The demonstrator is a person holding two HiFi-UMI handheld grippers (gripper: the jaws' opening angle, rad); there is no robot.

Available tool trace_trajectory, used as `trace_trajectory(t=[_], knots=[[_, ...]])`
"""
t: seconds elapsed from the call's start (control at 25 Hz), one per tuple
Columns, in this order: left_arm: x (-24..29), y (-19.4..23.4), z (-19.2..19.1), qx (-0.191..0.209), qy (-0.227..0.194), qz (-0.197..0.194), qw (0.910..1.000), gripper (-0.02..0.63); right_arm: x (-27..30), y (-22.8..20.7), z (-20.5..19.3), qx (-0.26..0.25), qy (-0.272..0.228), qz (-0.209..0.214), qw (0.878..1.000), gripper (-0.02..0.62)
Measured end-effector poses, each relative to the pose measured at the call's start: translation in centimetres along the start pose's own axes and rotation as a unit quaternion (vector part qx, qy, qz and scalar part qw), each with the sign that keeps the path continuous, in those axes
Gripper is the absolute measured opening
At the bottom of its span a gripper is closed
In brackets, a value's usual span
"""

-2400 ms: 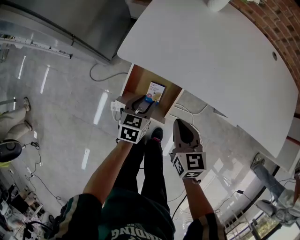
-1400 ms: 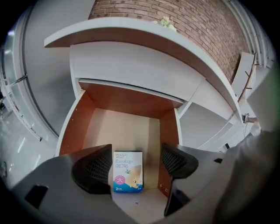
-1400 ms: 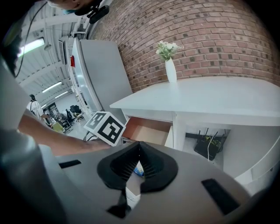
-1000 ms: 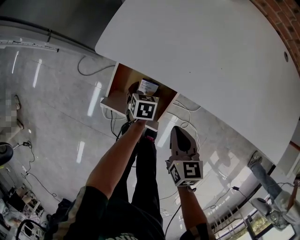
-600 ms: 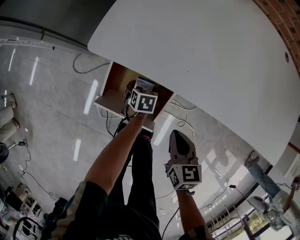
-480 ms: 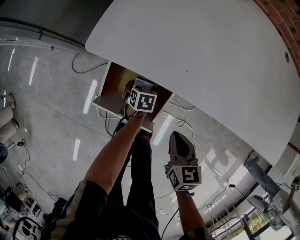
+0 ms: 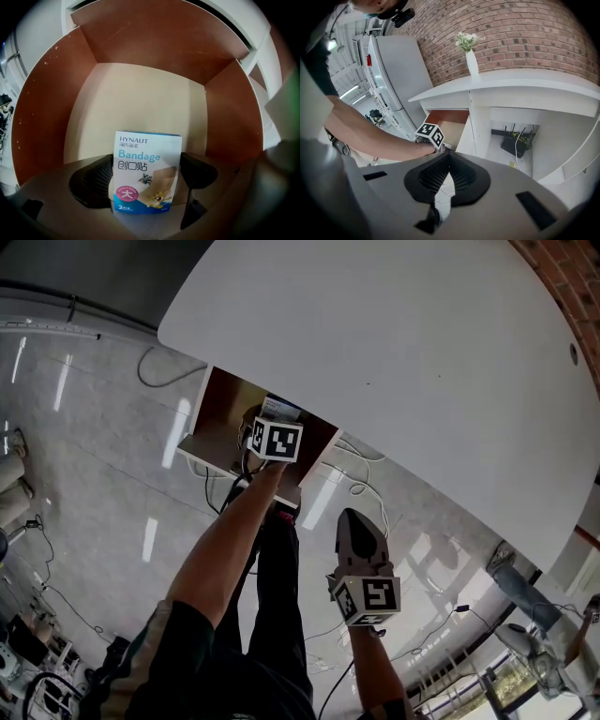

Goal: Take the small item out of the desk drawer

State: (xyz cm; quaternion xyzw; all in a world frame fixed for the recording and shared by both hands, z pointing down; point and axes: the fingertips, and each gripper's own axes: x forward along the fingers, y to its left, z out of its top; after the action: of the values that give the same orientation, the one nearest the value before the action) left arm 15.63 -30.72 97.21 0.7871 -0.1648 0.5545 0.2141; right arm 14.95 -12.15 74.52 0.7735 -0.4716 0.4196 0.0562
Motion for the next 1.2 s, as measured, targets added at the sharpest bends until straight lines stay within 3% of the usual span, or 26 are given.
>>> trace_trajectory(t=[0.52,0.88,1.2], knots=[[-0.5,0.1,-0.8,0.003,0.005,-0.004,1.0,0.445,-0.8,0.8,0.2,-0.002,-0.012,0.002,1.0,0.023],[-3.3,-0.9,-0.4,-0.005,-0.038,-0.02,0.999,0.445,-2.0,1.7,-0.2,-0.02,-0.007,0.009,1.0,0.023],[-8.1,-1.7,0.8,0.029,-0.083,-0.028,0.9957,0.443,-3.3,3.4,1.1,-0.034,-0.014,0.016,0.999,0.023]])
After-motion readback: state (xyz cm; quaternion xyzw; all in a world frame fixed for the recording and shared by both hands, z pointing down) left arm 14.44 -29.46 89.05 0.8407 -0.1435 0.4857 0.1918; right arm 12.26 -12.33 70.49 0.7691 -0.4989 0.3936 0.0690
